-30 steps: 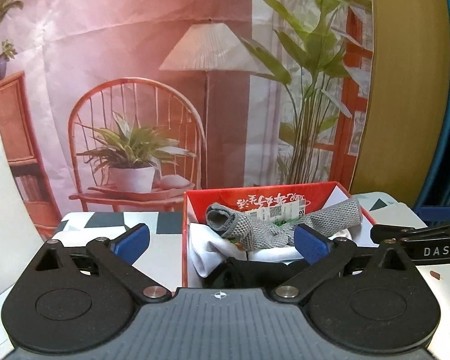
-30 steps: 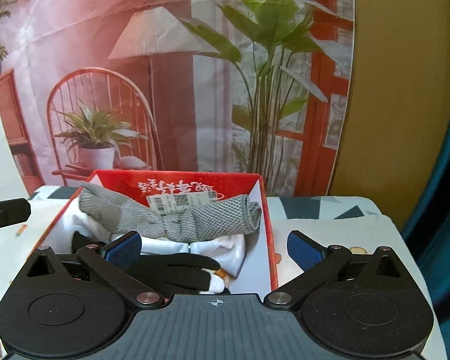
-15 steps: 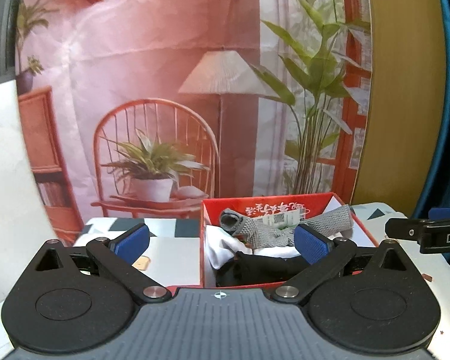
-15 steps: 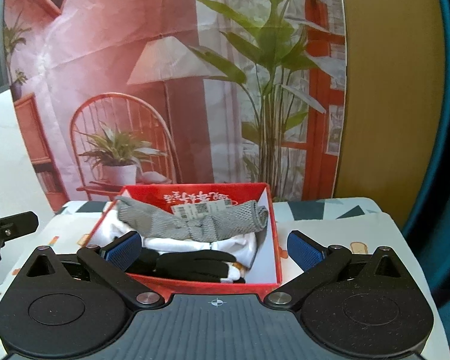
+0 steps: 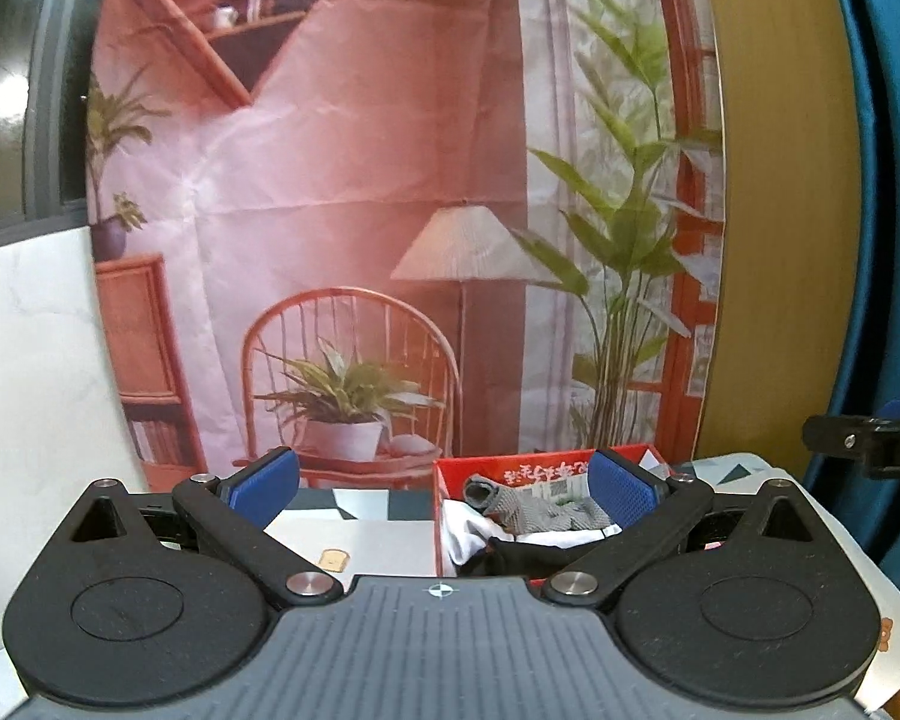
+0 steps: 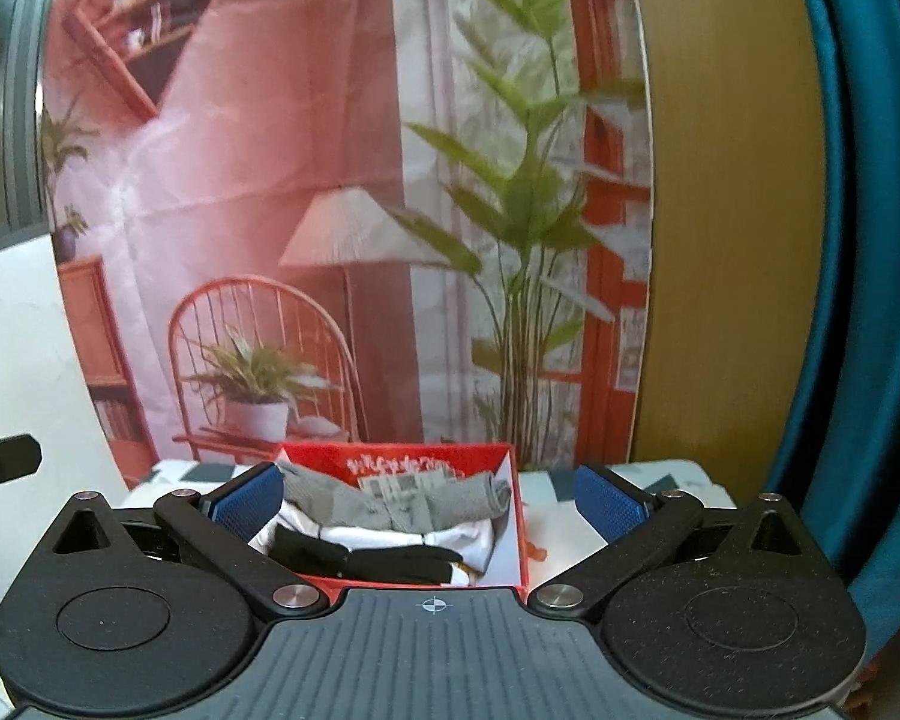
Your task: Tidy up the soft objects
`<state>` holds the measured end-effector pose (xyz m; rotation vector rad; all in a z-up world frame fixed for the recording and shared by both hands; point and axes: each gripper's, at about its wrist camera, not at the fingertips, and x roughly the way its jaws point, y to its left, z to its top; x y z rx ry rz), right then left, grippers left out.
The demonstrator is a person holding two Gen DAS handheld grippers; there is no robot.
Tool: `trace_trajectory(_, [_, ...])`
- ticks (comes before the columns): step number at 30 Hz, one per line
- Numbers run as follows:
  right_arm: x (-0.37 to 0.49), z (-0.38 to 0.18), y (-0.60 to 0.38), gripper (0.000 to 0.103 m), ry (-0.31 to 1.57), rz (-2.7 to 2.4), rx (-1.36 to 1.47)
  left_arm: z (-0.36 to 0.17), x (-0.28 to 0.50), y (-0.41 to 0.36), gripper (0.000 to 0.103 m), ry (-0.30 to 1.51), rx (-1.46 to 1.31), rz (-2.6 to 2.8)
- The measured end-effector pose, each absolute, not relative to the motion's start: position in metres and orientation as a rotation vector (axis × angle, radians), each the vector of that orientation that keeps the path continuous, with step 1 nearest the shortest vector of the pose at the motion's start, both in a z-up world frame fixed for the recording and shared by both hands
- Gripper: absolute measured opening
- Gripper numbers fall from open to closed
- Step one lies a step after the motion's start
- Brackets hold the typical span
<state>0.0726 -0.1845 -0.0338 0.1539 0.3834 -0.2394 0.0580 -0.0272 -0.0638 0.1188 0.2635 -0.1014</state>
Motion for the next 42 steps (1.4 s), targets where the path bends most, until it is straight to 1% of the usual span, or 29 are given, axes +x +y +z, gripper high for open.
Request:
trace_trajectory(4, [0.054, -0.021, -0.182, 0.103, 0.361, -0.255, 0.135, -0.059, 0.041, -0.025, 0.103, 0.264, 0.100, -0.086])
trace_trajectory(12, [0.041, -0.013, -0.170, 0.103, 0.356, -0.263, 0.084, -0.060, 0.034, -0.023, 0.103, 0.260, 0.088, -0.079])
trace_trajectory(42, [0.041, -0.018, -0.165, 0.103, 0.372, -0.273, 0.084, -0.063, 0.034, -0.020, 0.103, 0.271, 0.048, -0.079])
